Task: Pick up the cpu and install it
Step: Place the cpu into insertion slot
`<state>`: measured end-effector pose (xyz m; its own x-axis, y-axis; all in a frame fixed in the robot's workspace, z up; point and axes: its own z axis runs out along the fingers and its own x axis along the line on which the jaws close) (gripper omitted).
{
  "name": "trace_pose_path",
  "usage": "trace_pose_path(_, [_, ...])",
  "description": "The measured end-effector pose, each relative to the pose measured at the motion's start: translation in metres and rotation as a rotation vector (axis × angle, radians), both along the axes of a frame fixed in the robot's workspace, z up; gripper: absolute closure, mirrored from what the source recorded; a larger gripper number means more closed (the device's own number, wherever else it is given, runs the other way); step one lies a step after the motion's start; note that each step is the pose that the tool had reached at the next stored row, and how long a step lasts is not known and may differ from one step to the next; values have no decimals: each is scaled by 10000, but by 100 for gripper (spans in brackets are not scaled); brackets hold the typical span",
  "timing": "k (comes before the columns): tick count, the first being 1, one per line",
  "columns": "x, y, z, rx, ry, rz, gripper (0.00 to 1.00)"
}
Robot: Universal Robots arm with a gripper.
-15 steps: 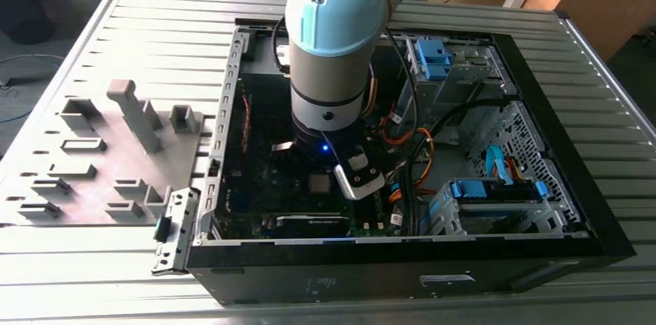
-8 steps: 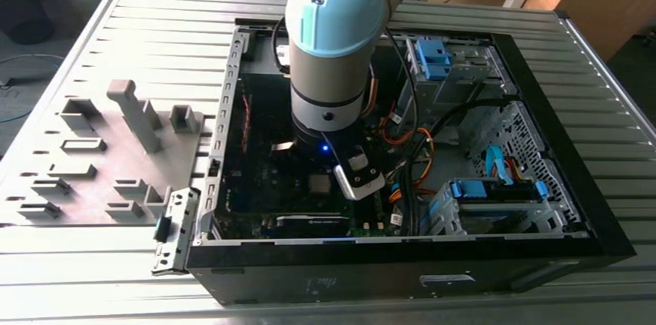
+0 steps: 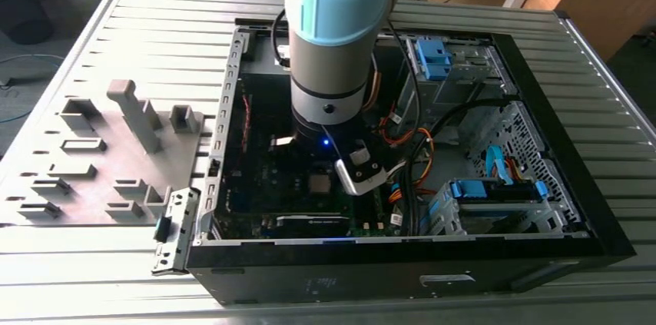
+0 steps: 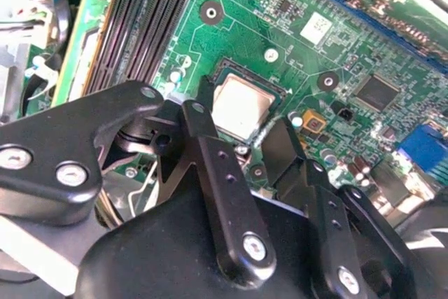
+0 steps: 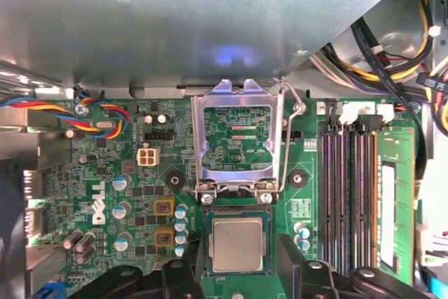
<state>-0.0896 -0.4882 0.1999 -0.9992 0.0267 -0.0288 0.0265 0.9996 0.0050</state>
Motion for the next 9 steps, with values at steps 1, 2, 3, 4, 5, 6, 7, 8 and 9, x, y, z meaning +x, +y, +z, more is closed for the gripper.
trace_pose_path(1, [0, 0, 12, 0, 0, 1, 46])
trace_pose_path(2, [0, 0, 19, -1, 0, 1, 46])
trace_pose_path(3, [0, 0, 18, 1, -1, 0, 46])
trace_pose_path(4, [0, 0, 18, 1, -1, 1, 46])
trace_pose_path(5, [0, 0, 18, 1, -1, 1, 46])
trace_pose_path(6, [0, 0, 18, 1, -1, 1, 46])
trace_pose_path(7, [0, 0, 18, 0, 0, 1, 46])
trace_pose_path(8, [0, 0, 21, 0, 0, 1, 46])
trace_pose_path(9, [0, 0, 23, 0, 0, 1, 46])
